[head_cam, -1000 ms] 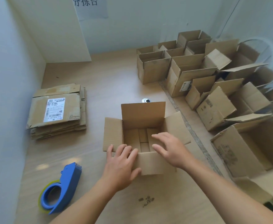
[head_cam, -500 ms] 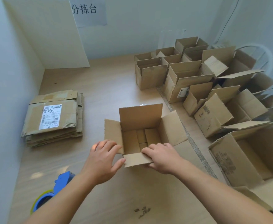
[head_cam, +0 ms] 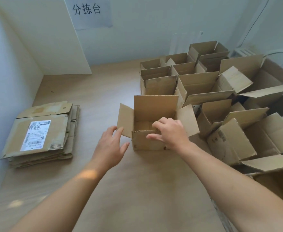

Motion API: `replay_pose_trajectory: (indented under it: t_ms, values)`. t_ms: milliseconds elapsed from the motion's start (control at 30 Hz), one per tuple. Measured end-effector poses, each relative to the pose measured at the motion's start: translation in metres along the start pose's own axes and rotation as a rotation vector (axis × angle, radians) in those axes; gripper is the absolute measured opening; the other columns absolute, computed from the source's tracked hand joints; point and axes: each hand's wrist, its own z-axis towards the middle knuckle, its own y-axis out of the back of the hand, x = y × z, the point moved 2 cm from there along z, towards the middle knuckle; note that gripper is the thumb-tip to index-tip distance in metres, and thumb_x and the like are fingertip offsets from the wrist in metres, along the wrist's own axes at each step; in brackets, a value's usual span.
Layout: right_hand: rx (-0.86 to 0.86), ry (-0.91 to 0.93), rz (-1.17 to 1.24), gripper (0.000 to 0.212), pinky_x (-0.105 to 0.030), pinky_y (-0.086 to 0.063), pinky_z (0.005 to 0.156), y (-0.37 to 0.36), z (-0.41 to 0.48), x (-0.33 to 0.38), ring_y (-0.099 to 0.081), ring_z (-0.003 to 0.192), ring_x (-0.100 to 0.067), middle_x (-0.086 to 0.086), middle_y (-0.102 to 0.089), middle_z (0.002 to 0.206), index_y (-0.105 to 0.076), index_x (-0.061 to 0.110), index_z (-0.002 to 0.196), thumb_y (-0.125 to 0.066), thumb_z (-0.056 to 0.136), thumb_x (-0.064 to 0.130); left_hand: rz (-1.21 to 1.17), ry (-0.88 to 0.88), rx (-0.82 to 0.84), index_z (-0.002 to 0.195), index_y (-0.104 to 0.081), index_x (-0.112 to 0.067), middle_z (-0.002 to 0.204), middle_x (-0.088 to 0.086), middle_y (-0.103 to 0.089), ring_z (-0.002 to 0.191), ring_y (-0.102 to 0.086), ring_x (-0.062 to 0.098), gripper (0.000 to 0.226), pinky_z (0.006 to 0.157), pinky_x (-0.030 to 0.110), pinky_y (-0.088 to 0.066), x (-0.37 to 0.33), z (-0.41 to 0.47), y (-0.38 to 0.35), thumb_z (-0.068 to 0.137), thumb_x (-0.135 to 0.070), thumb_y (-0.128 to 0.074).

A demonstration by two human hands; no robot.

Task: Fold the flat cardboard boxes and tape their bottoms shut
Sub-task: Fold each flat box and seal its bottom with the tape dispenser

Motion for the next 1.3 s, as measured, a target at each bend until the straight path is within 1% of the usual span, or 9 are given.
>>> replay_pose_trajectory:
  t_ms: [133,200,267,333,433,567,700,1000,1300]
  values:
    - [-0.192,0.148,0.042,0.05,-0.038,-0.047,0.07,-0.01,0.015,-0.02,-0.062,0.071,-0.022,0.007,-0.067,0.086,-0.072,0.027,0.088,-0.044,0.082,0.068,0.04,0.059,-0.042,0.12,-0.059,-0.013,0.119,0.002,-0.045,0.108,-0.045,0.024,0.038,0.089,0.04,-0.048,0.0,0.021,-0.006,0.094,-0.04,-0.059]
    - [-0.25,0.217,0.01,0.04,-0.036,-0.048,0.066,-0.015,0.016,-0.022,-0.062,0.067,-0.022,0.007,-0.067,0.083,-0.073,0.026,0.09,-0.05,0.084,0.058,-0.015,0.091,-0.038,0.123,-0.059,-0.015,0.115,0.001,-0.045,0.108,-0.044,0.022,0.04,0.092,0.035,-0.045,0.008,0.021,-0.01,0.092,-0.04,-0.063]
    - [-0.29,0.241,-0.057,0.033,-0.04,-0.05,0.07,-0.015,0.008,-0.022,-0.063,0.074,-0.024,0.005,-0.067,0.086,-0.072,0.024,0.097,-0.066,0.078,0.05,-0.146,0.129,-0.03,0.136,-0.054,-0.016,0.124,0.002,-0.044,0.118,-0.043,0.021,0.054,0.1,0.026,-0.036,0.015,0.019,-0.013,0.089,-0.038,-0.069]
    - [-0.267,0.198,-0.147,0.05,-0.051,-0.048,0.085,-0.013,-0.008,-0.021,-0.063,0.094,-0.028,0.001,-0.065,0.099,-0.068,0.025,0.107,-0.083,0.063,0.045,-0.243,0.126,-0.039,0.144,-0.045,-0.017,0.134,0.001,-0.041,0.126,-0.041,0.017,0.067,0.103,0.021,-0.03,0.016,0.02,-0.012,0.086,-0.036,-0.073]
    - [-0.226,0.068,-0.247,0.061,-0.061,-0.035,0.098,-0.011,-0.036,-0.021,-0.055,0.116,-0.031,-0.003,-0.061,0.117,-0.064,0.026,0.117,-0.085,0.061,0.039,-0.288,0.042,-0.056,0.148,-0.039,-0.018,0.13,-0.004,-0.042,0.116,-0.046,0.01,0.074,0.1,0.023,-0.037,0.002,0.03,-0.011,0.086,-0.033,-0.074]
    - [-0.225,0.003,-0.162,0.062,-0.057,-0.04,0.094,-0.015,-0.056,-0.025,-0.059,0.102,-0.026,0.004,-0.062,0.103,-0.064,0.027,0.114,-0.086,0.057,0.018,-0.301,0.038,-0.128,0.137,-0.054,-0.015,0.117,-0.001,-0.051,0.091,-0.051,0.013,0.05,0.089,0.028,-0.047,-0.018,0.038,-0.009,0.089,-0.02,-0.069]
    - [-0.253,0.077,-0.144,0.055,-0.05,-0.042,0.091,-0.019,-0.039,-0.016,-0.061,0.094,-0.025,0.006,-0.063,0.098,-0.065,0.027,0.11,-0.082,0.058,0.021,-0.268,0.111,-0.234,0.134,-0.055,-0.011,0.111,0.0,-0.047,0.089,-0.044,0.01,0.047,0.08,0.01,-0.03,-0.016,0.032,-0.004,0.088,-0.01,-0.065]
    - [-0.245,0.196,-0.185,0.039,-0.036,-0.045,0.069,-0.032,0.023,0.003,-0.056,0.065,-0.025,0.002,-0.059,0.077,-0.066,0.024,0.092,-0.081,0.063,0.046,-0.263,0.226,-0.287,0.139,-0.051,-0.011,0.123,0.011,-0.049,0.088,-0.042,0.012,0.048,0.081,0.018,-0.031,-0.006,0.048,-0.002,0.091,-0.006,-0.057]
    - [-0.201,0.05,-0.233,0.04,-0.032,-0.035,0.06,-0.021,0.048,-0.04,-0.052,0.055,-0.025,0.001,-0.055,0.07,-0.063,0.022,0.083,-0.089,0.06,0.042,-0.344,0.235,-0.226,0.145,-0.043,-0.01,0.134,0.009,-0.043,0.101,-0.049,0.019,0.051,0.085,0.015,-0.029,-0.03,0.09,-0.016,0.095,-0.008,-0.052]
